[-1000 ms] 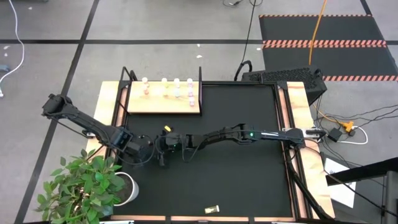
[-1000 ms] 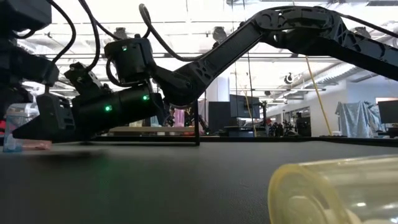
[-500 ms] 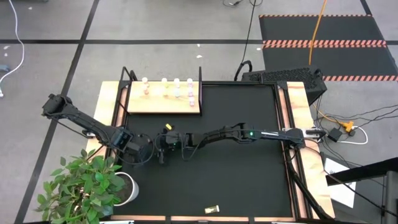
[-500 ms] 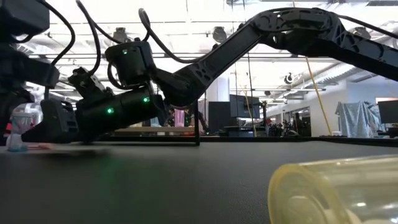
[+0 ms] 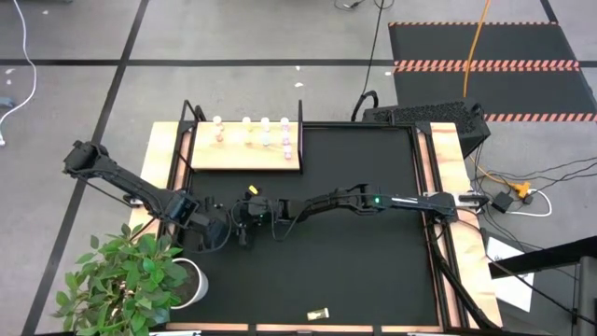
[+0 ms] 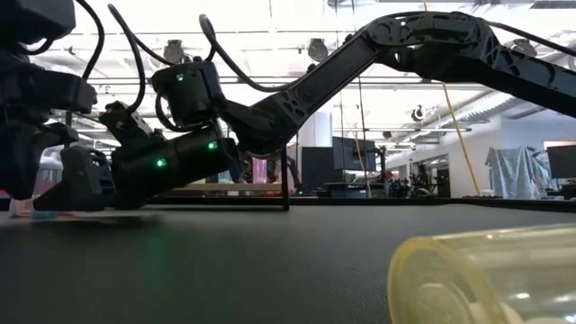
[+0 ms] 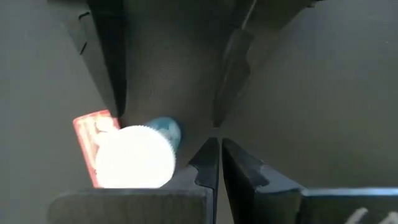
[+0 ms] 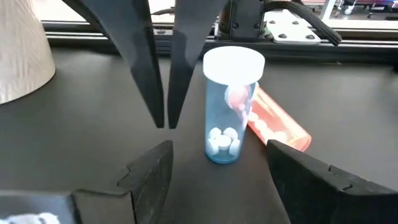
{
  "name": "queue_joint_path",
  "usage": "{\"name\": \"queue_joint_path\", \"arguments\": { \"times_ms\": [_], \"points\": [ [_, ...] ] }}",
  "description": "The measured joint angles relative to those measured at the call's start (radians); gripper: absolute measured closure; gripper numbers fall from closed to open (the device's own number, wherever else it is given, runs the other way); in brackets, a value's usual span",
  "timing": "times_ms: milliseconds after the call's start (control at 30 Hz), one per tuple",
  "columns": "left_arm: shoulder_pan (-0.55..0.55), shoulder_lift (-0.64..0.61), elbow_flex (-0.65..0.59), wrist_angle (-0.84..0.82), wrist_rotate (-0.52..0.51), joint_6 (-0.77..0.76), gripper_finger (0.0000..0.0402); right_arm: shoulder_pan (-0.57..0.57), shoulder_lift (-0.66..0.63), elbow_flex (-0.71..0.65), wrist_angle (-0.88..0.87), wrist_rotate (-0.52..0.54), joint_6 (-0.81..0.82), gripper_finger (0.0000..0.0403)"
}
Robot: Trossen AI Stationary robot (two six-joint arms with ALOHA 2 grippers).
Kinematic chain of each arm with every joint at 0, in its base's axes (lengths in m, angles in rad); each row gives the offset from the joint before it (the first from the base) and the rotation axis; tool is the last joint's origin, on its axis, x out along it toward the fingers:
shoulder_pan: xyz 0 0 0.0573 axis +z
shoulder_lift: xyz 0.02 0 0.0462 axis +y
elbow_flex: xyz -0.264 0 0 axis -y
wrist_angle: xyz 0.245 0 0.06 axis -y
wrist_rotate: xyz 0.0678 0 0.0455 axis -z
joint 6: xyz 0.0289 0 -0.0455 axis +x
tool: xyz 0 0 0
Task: Pick and place medicine bottles onto shelf by color
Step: Put the blue pill bottle on the shelf aligned with the other blue pill bottles
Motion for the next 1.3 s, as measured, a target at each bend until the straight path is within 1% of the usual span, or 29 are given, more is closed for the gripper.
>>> {"name": "queue_joint_path", "arguments": {
  "times_ms": [100,167,333,400,433,500,567,633,700,800,1000,1067,1300],
  "points": [
    [0.000,0.000,0.000,0.024,0.006,-0.006,0.0380,-0.001,0.000,0.000,0.001,0.003,0.000,0.0152],
    [0.000,0.000,0.000,0.035,0.048,-0.032,0.0380,-0.001,0.000,0.000,-0.001,0.005,0.000,0.0152],
    [0.000,0.000,0.000,-0.018,0.143,-0.187,0.0380,0.000,0.000,0.000,0.000,0.005,0.000,0.0152],
    [0.000,0.000,0.000,-0.099,0.138,-0.228,0.0380,0.000,0.000,0.000,-0.001,0.006,0.000,0.0152],
    [0.000,0.000,0.000,-0.150,0.116,-0.243,0.0380,0.000,0.000,0.000,-0.001,0.006,0.000,0.0152],
    [0.001,0.000,0.000,-0.219,0.023,-0.251,0.0380,-0.001,0.000,0.000,0.000,0.006,0.000,0.0152],
    [0.001,0.000,-0.005,-0.216,-0.069,-0.224,0.0380,-0.001,0.000,0.000,0.000,0.006,0.000,0.0152],
    [0.001,0.000,-0.024,-0.150,-0.099,-0.157,0.0380,-0.001,0.000,0.000,-0.001,0.006,0.000,0.0152],
    [0.001,0.000,-0.054,-0.046,-0.094,-0.093,0.0380,-0.001,0.000,0.000,-0.001,0.006,0.000,0.0152],
    [0.001,-0.001,-0.098,0.062,-0.080,-0.063,0.0380,-0.001,0.000,0.000,-0.006,0.006,0.000,0.0152],
    [0.001,-0.002,-0.115,0.090,-0.084,-0.035,0.0380,-0.001,0.000,-0.001,-0.034,0.005,0.022,0.0152],
    [-0.001,-0.001,-0.112,0.102,-0.085,-0.004,0.0380,-0.001,0.000,-0.001,-0.041,0.005,0.017,0.0152],
    [0.000,0.002,-0.109,0.235,-0.063,0.138,0.0380,0.001,0.000,-0.001,-0.036,-0.010,0.011,0.0152]
  ]
}}
